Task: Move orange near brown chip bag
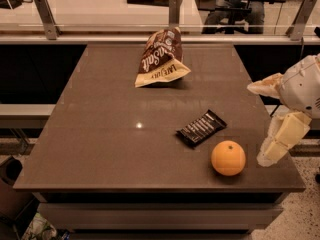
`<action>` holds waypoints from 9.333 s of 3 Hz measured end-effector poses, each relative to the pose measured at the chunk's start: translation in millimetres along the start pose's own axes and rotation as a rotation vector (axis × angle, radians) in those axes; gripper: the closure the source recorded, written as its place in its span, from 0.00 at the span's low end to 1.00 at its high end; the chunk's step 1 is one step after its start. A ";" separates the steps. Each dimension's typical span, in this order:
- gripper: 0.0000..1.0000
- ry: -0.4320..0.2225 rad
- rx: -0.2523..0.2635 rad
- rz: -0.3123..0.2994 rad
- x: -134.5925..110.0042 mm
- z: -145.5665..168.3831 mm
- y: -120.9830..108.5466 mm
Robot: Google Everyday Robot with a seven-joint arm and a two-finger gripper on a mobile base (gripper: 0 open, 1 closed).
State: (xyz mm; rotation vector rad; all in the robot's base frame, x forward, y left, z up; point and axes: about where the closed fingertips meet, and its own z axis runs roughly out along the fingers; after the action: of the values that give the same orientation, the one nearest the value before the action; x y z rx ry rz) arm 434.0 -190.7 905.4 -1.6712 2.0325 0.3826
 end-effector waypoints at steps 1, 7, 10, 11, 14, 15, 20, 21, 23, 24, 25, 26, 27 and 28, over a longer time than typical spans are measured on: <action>0.00 -0.093 -0.037 -0.011 4.5 12.9 7.2; 0.41 -0.385 -0.202 -0.089 4.0 63.3 41.9; 1.00 -0.385 -0.205 -0.096 -0.2 65.2 42.7; 1.00 -0.385 -0.205 -0.096 -0.2 65.2 42.7; 1.00 -0.405 -0.099 0.016 2.9 9.4 -51.1; 1.00 -0.438 -0.001 0.061 1.1 -18.7 -100.8; 1.00 -0.299 0.477 0.376 -14.0 35.8 -229.4; 1.00 -0.265 0.498 0.418 -9.4 52.6 -253.8; 1.00 -0.270 0.482 0.467 -2.8 88.5 -270.5; 1.00 -0.292 0.478 0.488 2.6 102.7 -267.2; 1.00 -0.294 0.477 0.490 2.6 103.2 -266.8; 0.82 -0.294 0.477 0.489 2.5 103.4 -266.8; 0.60 -0.294 0.474 0.488 1.3 105.3 -266.5; 0.35 -0.294 0.473 0.488 1.0 105.3 -266.5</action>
Offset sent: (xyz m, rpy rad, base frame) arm -0.0196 0.0051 -0.0401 0.2847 0.0195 0.1322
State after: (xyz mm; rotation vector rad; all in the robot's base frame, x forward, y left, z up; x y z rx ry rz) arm 712.5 -196.6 838.2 -0.7871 2.0778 0.2568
